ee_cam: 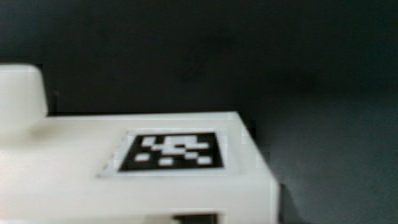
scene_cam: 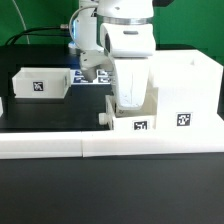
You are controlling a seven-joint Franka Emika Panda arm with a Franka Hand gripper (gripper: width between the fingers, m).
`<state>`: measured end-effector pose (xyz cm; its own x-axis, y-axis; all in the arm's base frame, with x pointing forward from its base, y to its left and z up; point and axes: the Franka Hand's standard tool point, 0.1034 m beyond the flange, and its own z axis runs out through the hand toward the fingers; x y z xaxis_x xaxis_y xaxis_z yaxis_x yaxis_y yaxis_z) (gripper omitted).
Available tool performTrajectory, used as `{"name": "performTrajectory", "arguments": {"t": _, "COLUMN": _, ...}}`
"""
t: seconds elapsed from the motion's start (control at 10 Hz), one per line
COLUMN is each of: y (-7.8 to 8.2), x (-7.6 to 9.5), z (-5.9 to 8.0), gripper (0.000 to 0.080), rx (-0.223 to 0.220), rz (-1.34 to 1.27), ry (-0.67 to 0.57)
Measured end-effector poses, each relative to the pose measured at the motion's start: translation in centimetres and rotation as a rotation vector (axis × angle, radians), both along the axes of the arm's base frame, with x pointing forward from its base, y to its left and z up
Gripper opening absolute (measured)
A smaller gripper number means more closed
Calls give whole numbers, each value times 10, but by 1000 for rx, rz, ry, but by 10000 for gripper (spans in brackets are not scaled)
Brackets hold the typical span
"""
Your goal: Assemble drawer
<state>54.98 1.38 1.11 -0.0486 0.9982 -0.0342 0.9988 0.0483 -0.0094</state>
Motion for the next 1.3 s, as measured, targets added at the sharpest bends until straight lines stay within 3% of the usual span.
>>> {"name": "performTrajectory", "arguments": {"t": 0.2, "y": 2, "x": 0, "z": 1, "gripper": 372, "rx": 0, "rz": -20, "ry": -2}}
{"name": "performTrajectory", "arguments": {"t": 0.3, "y": 2, "x": 1, "z": 2, "gripper": 372, "rx": 1, "rz": -21, "ry": -2}}
{"name": "performTrajectory", "arguments": {"t": 0.4, "y": 2, "x": 1, "z": 4, "gripper": 547, "rx": -1, "rz": -23, "ry": 2}}
{"name": "performTrajectory", "arguments": {"t": 0.5, "y": 3, "x": 4, "z": 11, "gripper": 547, "rx": -2, "rz": -24, "ry": -4}}
{"name": "performTrajectory", "arguments": {"t": 0.6, "y": 2, "x": 5, "z": 18, "gripper": 631, "rx": -5, "rz": -25, "ry": -4}}
{"name": "performTrajectory", "arguments": {"t": 0.9, "y": -6, "x": 7, "z": 49, "gripper": 649, "rx": -23, "rz": -33, "ry": 12}}
{"name": "performTrajectory", "arguments": {"t": 1.1, "y": -23, "x": 10, "z": 63, "gripper": 649, "rx": -32, "rz": -26, "ry": 3}}
{"name": "performTrajectory", "arguments": {"t": 1.3, "y": -50, "x": 3, "z": 62, "gripper": 649, "rx": -36, "rz": -4, "ry": 10}}
